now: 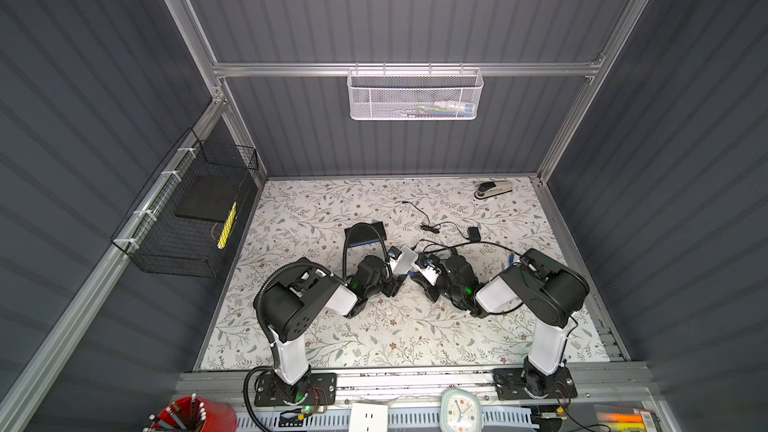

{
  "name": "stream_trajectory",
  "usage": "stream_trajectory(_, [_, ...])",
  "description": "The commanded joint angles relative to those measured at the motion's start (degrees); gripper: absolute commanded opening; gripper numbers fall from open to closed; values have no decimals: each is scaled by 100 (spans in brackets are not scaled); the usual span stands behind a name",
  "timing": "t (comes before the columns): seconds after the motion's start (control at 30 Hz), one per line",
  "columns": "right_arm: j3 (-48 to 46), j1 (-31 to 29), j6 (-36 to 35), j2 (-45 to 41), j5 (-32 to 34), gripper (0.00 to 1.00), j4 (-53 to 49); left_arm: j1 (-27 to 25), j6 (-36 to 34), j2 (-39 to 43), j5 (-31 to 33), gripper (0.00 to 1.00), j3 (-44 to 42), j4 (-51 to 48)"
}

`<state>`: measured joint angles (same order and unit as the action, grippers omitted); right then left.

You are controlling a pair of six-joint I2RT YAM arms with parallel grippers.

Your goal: Insert the plug into the switch port

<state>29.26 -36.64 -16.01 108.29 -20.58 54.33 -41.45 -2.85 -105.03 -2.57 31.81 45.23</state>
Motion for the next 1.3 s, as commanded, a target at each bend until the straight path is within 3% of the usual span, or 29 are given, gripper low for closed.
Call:
stream_trajectory(0.0, [227,-73,-888,175,-1230,0,-375,-978,-68,-454,-3546,11,-88,-1330])
stream_trajectory(0.07, [469,-145,-893,153,-1040,0,-890,-992,-24,-512,-3623,11,-50,-1264])
stream_trajectory(0.23, [1221,-649,85,220,1276,0,-1743,-1046,7,-580,-3687,11,97,-1294])
stream_trajectory(0.33, [1316,-817,586,181,1796,0,-1799,-1134,156,-652,-3699,11,123,-1110])
stream_trajectory(0.4, [1237,-801,906,213,1669,0,-1492,-1187,266,-695,-3737,11,132,-994])
stream_trajectory(0.47, [1026,-792,882,240,1140,0,-1047,-1240,339,-682,-3722,11,100,-884])
stream_trajectory(0.53, [442,-766,564,360,341,0,390,-1240,427,-624,-3618,12,3,-786])
stream_trajectory(0.6, [23,-634,563,469,-110,0,1177,-1227,501,-512,-3415,13,-101,-774])
stream_trajectory(0.73, [-77,-627,354,248,252,0,201,-1091,856,-416,-2670,20,-253,-713])
stream_trajectory(0.8, [-300,-627,366,115,531,1,32,-973,1033,-413,-2498,26,-266,-754])
stream_trajectory(0.83, [-419,-625,427,53,665,2,0,-925,1145,-398,-2307,34,-335,-681])
stream_trajectory(0.97, [-831,-642,512,22,1052,5,26,-624,1378,-54,-2036,53,-460,-713])
stream_trajectory(1.07, [-901,-648,501,-5,1247,7,-254,-498,1240,572,-1804,65,-304,-1618])
stream_trajectory(1.17, [-964,-651,563,-11,1406,12,-339,-469,1036,1339,-1365,83,-185,-2665])
stream_trajectory(1.27, [-1059,-651,633,-74,1491,26,-307,-444,969,2166,-1044,96,-258,-3300])
